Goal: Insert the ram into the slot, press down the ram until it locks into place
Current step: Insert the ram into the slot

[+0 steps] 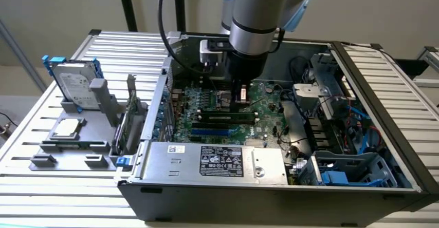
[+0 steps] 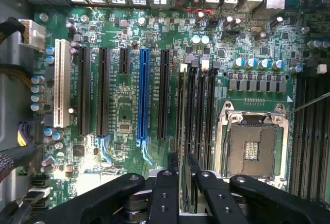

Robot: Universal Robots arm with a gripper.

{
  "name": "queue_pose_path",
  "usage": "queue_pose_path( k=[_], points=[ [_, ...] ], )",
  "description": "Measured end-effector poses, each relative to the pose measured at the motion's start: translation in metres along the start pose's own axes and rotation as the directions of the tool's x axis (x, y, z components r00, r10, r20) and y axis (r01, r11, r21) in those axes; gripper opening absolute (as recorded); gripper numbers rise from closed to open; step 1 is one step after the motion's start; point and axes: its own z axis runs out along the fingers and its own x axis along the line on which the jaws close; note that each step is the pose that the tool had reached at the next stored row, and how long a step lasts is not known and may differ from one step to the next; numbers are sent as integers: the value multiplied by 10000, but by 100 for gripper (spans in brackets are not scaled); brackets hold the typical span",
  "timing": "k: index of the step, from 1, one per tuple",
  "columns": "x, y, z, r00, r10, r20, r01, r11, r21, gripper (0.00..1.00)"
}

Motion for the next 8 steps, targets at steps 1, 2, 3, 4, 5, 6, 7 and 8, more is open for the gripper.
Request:
queue_pose_path(
  k=[1, 2, 3, 4, 5, 6, 7, 8],
  points=[
    [1, 2, -12, 10000, 0, 0, 0, 10000, 0, 21],
    [3, 5, -21, 10000, 0, 1, 0, 10000, 0, 21],
    [4, 8, -25, 10000, 1, 1, -1, 10000, 0, 19],
    [5, 10, -27, 10000, 1, 2, -1, 10000, 0, 19],
    [5, 10, -27, 10000, 0, 1, 0, 10000, 0, 13],
    [5, 10, -27, 10000, -1, 2, 1, 10000, 1, 13],
    [5, 10, -27, 10000, -1, 1, 1, 10000, 0, 10],
    [5, 11, -28, 10000, 0, 0, 0, 10000, 0, 10]
  ],
)
